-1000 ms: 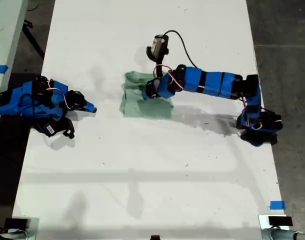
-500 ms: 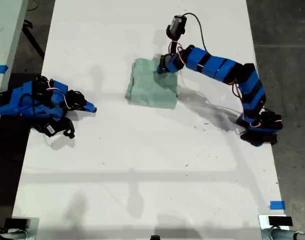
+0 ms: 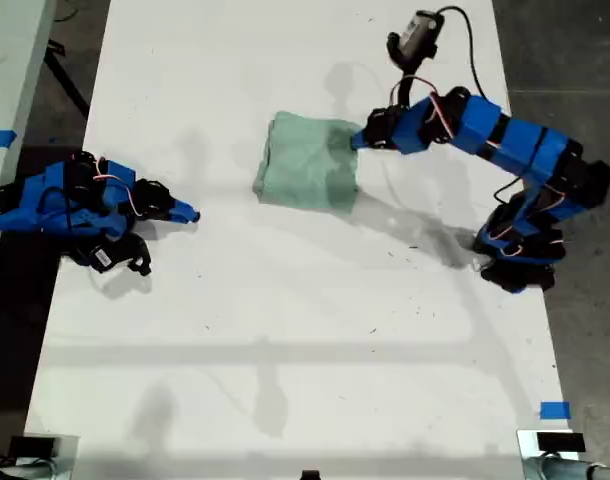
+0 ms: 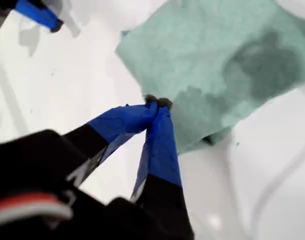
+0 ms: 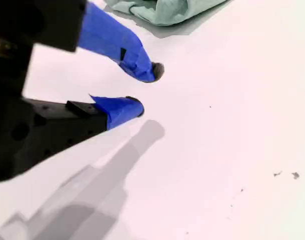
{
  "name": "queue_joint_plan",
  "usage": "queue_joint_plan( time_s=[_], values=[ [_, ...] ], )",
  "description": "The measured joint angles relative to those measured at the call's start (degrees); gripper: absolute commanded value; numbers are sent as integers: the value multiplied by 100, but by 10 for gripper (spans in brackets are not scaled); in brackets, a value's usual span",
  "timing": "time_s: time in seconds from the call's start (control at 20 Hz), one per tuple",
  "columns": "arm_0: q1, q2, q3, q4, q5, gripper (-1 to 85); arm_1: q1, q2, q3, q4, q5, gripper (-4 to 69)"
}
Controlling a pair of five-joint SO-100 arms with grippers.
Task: Fold t-shirt
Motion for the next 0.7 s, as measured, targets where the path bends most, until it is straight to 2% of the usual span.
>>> queue_joint_plan(
  time_s=[0.35,0.45,0.55,0.6,0.7],
  values=[
    [-105,0,0,0,0,104,-1239,5678,5309,334,2285,-11],
    [-105,0,0,0,0,103,-1274,6970,6223,870,2900,-12],
    [-97,0,0,0,0,103,-1371,8068,6943,1679,3630,-12],
    [-97,9,0,0,0,103,-1415,8033,7146,1863,3876,21],
    [-97,9,0,0,0,103,-1450,8165,7225,1898,4342,31]
  ],
)
